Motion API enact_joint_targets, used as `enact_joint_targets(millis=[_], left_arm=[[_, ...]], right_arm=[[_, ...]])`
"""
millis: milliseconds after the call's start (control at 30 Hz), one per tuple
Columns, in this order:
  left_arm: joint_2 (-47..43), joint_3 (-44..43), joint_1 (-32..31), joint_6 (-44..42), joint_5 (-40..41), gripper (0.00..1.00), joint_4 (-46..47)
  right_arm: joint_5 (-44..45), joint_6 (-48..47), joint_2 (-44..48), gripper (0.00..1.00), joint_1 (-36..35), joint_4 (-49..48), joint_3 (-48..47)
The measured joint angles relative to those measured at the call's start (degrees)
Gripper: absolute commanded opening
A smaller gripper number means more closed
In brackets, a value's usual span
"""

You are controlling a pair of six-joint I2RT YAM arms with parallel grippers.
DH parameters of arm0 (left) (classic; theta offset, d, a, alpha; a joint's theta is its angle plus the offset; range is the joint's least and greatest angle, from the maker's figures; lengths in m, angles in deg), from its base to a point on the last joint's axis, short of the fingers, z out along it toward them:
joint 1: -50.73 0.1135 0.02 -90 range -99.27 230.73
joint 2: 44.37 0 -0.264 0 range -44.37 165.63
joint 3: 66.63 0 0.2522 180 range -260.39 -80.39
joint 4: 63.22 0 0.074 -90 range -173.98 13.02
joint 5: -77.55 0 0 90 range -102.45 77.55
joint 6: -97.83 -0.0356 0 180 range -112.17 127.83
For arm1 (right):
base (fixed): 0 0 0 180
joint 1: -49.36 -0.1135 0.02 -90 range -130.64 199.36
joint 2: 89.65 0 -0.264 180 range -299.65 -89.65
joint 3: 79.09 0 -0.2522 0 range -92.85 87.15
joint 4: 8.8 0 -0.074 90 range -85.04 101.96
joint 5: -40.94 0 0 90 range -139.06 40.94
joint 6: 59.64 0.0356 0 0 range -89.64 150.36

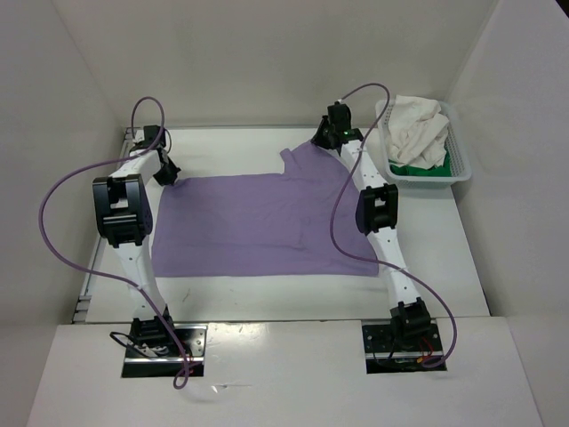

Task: Fold and stack the t-shirts
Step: Grap the side of the flattened tshirt furthest away from the robot with both arms

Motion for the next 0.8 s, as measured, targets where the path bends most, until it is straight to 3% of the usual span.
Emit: enact_joint_targets(millis=[33,167,333,600,700,800], left_arm=[[0.0,0.0,0.0,0.0,0.0,0.0,0.0],[0.0,0.0,0.0,0.0,-0.4,0.0,-0.1],[-0.4,0.0,0.0,0.0,-0.5,0.0,-0.2],[-6.3,4.5,0.0,0.0,-0.9,0.0,0.5],[-9.7,6.7,0.0,0.0,-1.2,0.0,0.5],[-11.7,7.6,0.0,0.0,-2.0,0.0,0.9]], right_arm=[[-0.7,0.8,-0.7,0.14,0.1,0.0,-1.0],[-3.0,3.2,-2.3,0.0,0.7,0.2,-3.0],[-3.7,4.2,-2.8,0.0,0.9,2.2,-4.9],[-8.1,2.4,1.1,0.0,2.1,14.1,-8.1],[-9.7,1.1,7.3,0.0,2.5,17.2,-2.6],[-10.1,-0.7,19.8,0.0,2.5,15.0,15.6]])
